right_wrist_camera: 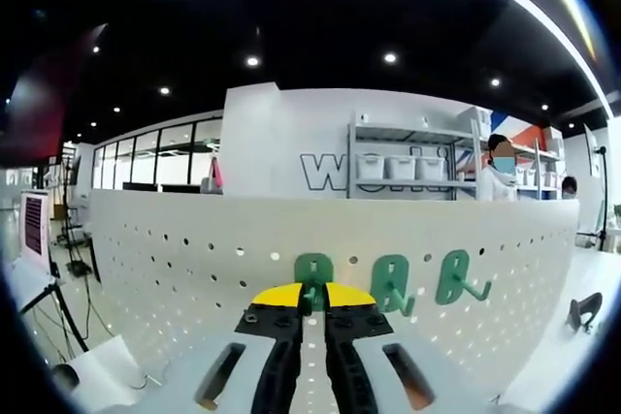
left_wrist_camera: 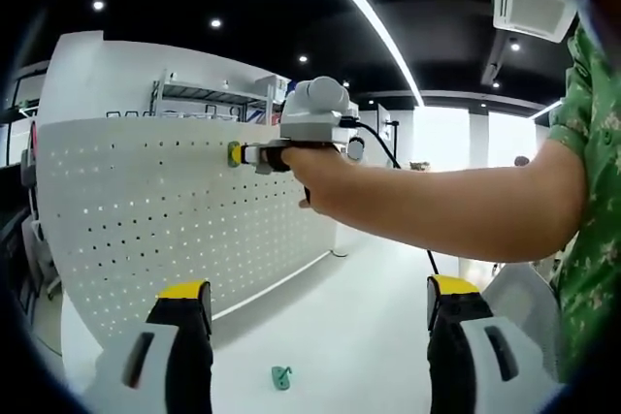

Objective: Insert the hook assembly into the mounting plate slot until the hook locks in place.

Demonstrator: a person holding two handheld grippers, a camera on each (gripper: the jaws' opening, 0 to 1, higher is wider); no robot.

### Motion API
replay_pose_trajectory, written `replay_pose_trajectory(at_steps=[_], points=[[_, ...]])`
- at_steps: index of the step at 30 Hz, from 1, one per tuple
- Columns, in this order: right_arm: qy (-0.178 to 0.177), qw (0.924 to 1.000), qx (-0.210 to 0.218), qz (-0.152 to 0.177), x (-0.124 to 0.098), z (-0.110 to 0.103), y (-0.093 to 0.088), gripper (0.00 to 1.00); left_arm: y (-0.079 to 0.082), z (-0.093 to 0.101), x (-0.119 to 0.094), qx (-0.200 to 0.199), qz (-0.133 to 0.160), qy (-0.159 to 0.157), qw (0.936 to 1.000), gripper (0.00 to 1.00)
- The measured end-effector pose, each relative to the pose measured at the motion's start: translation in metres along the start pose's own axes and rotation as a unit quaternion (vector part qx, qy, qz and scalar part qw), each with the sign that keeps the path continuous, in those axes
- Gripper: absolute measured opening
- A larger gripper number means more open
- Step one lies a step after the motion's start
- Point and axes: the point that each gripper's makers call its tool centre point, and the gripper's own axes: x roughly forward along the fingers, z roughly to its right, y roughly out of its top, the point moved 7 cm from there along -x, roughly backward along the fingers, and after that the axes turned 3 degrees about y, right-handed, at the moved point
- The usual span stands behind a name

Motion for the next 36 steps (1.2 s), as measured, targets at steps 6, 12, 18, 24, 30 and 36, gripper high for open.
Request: replay_pose_trajectory(at_steps=[6, 12, 18, 24, 30, 36], points=[[-0.001, 1.0000, 0.000, 0.000, -0.001, 0.001, 0.000, 0.10, 0.000, 0.001, 0.000, 0.000, -0.001, 0.000, 1.0000, 0.94], [0.000, 1.0000, 0.003, -0.001, -0.003, 0.002, -0.002, 0.14, 0.000, 0.002, 0.000, 0.001, 0.000, -0.001, 1.0000, 0.94], [0.004, 1.0000, 0.005, -0.001, -0.006, 0.002, -0.003, 0.20, 0.002, 0.004, -0.001, 0.002, 0.001, -0.002, 1.0000, 0.95], [0.017, 0.9998, 0.012, -0.004, -0.010, 0.000, -0.006, 0.28, 0.002, 0.006, -0.001, 0.002, 0.002, -0.002, 1.0000, 0.95], [0.031, 0.9992, 0.027, -0.003, -0.012, -0.003, -0.009, 0.39, 0.003, 0.007, -0.003, 0.003, 0.003, -0.002, 1.0000, 0.95], [0.038, 0.9989, 0.028, -0.003, -0.014, -0.005, -0.012, 0.43, 0.003, 0.008, -0.004, 0.003, 0.005, 0.001, 1.0000, 0.95]])
